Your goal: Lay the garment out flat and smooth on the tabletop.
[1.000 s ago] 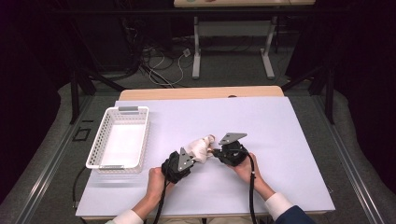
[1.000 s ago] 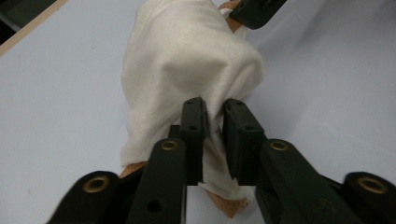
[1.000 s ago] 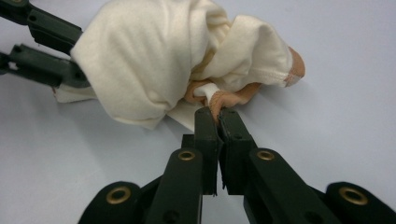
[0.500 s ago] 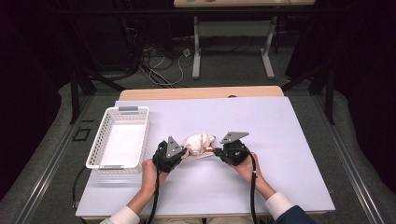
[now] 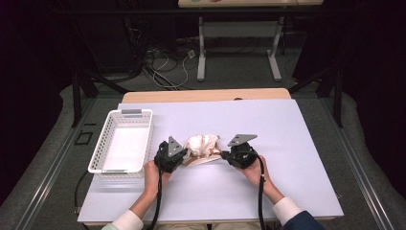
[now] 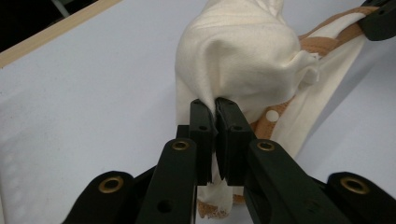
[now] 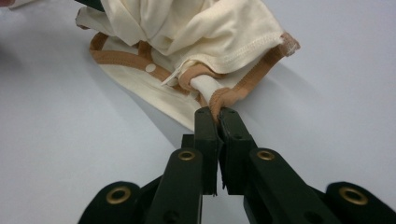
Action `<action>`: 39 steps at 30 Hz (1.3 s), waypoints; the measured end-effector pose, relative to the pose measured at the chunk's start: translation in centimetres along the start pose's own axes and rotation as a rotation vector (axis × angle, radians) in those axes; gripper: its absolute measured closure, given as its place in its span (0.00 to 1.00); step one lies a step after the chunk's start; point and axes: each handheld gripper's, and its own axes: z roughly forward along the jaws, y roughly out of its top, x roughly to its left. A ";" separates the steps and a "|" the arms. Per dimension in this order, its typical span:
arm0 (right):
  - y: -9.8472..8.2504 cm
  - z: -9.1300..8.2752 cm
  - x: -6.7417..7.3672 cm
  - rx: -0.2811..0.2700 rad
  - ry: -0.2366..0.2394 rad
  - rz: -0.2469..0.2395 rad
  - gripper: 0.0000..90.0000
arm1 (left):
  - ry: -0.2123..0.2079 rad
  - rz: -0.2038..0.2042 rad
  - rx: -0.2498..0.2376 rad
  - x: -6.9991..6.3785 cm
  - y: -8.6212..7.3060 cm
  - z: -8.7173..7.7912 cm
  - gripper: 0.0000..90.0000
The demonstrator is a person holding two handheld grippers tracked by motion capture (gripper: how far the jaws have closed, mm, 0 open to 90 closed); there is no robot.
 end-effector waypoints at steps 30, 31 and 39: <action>-0.3 0.0 -0.5 0.035 0.007 0.013 0.96 | 0.049 -0.036 0.035 0.5 0.2 -0.7 0.48; -0.3 0.0 -0.5 0.036 0.004 0.014 0.96 | 0.044 -0.037 0.030 0.4 0.2 -0.8 0.45; -0.4 -0.3 -0.8 0.035 -0.003 0.025 0.96 | 0.028 0.001 0.034 -0.2 0.2 -1.2 0.31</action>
